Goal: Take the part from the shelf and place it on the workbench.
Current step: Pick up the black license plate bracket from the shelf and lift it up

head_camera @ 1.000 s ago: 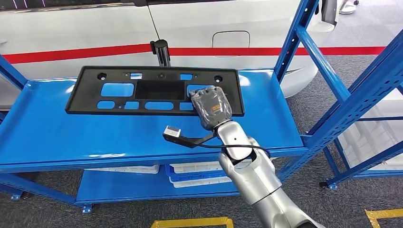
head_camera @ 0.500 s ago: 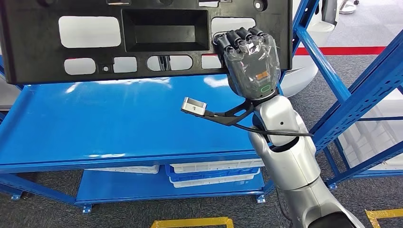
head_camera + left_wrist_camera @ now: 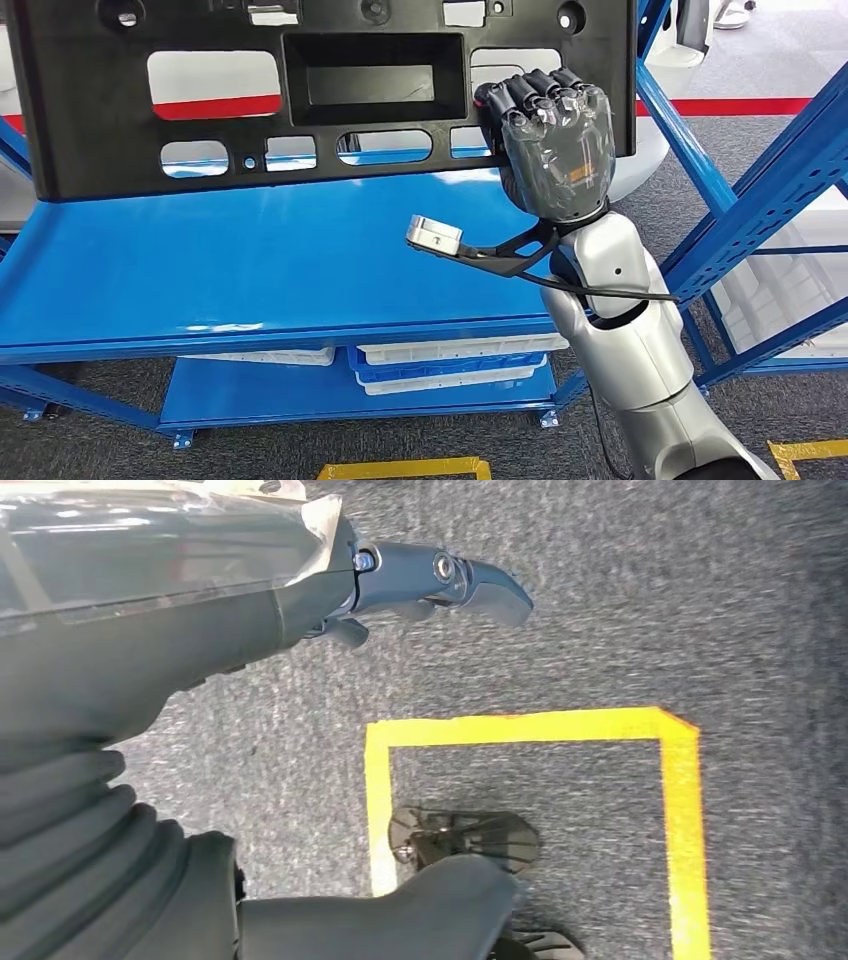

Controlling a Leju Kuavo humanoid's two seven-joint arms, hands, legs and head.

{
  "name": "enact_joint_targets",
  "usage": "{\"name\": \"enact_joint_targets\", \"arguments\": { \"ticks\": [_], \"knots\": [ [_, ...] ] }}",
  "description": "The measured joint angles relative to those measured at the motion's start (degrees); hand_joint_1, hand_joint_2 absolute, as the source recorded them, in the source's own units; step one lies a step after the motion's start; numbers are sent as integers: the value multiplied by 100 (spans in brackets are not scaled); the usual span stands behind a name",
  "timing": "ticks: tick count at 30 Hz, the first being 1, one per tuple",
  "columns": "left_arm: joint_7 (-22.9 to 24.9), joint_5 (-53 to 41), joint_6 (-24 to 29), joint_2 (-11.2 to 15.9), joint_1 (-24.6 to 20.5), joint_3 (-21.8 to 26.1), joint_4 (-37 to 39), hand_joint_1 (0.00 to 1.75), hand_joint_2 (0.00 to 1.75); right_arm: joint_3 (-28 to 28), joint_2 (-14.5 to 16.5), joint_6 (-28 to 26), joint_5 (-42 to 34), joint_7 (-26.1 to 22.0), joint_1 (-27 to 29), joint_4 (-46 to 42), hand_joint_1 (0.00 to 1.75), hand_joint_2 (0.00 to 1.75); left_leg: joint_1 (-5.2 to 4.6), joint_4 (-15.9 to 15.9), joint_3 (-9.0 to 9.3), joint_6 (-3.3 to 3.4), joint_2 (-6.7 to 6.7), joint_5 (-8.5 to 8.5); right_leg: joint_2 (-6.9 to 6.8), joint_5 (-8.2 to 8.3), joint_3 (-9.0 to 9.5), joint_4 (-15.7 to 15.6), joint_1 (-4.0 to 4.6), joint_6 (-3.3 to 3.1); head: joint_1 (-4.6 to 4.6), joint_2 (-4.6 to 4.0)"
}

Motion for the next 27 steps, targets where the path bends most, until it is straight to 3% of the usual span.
{"name": "enact_joint_targets", "arguments": {
  "ticks": [4,10,17,23,27],
  "knots": [
    [197,25,-5,3,1,5,0,0,175,-3,-2,-75,-407,-69,47,-2,175,175,0,0,-1,0,-1,0,0,0,0,0,0,0,0,0],
    [498,-5,-26,4,20,72,4,0,175,-54,34,-387,-2637,-546,270,-65,175,175,-2,0,-3,0,-2,0,-1,0,0,0,0,1,-1,0],
    [935,-8,43,4,41,249,15,0,175,-192,115,345,-4923,-1017,595,-309,175,175,-11,15,-4,22,-1,-21,0,0,1,-6,-28,2,-1,0],
    [1020,-11,46,4,62,319,26,0,175,-260,175,647,-5337,-1023,716,-407,175,175,-12,94,-42,81,-2,-48,-2,9,1,-7,-33,18,-3,0],
    [1038,-12,45,0,60,367,33,0,175,-298,203,736,-5482,-1023,727,-453,175,175,11,32,-32,192,16,73,-6,10,-21,8,-16,109,2,0]
  ]
}}
